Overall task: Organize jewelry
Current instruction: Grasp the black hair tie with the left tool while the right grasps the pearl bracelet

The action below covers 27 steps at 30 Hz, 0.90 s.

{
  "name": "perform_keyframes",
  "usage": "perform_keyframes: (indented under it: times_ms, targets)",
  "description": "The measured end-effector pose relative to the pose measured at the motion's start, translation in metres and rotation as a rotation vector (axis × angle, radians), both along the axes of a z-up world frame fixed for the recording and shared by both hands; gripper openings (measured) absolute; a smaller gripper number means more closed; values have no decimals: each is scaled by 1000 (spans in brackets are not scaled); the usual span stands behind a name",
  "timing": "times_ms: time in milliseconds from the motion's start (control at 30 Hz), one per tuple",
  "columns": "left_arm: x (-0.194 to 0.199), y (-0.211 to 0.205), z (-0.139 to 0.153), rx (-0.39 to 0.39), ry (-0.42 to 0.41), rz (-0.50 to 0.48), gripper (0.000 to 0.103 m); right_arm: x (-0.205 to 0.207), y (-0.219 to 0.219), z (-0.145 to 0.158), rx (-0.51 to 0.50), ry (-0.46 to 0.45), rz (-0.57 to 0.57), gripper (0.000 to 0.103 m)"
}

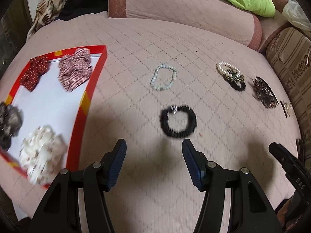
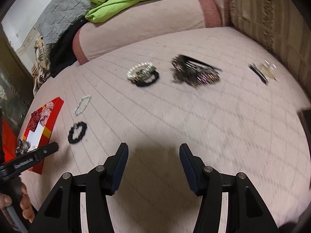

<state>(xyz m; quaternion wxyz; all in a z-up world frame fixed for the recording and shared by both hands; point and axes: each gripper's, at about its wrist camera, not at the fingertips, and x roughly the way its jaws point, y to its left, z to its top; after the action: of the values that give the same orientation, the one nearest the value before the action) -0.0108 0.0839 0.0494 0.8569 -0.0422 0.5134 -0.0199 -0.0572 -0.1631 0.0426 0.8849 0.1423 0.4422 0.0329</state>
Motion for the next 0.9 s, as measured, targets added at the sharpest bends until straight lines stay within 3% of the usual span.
perform_keyframes:
  times_ms: [333,367,633,900]
  targets:
    - [38,-11,-21,-9,-11,-58,54,112,46,22,-38,-56,171,59]
    - [41,-12,-24,-11,-8,-63,53,139,56,20,-54,-43,194,59]
    - [47,-14,-31,-21,-28,-98,51,199,76,-4,-123,29,237,59]
    - [45,-17,-34,-6,-47,-99,51,229,83,-29,-199,94,253,59]
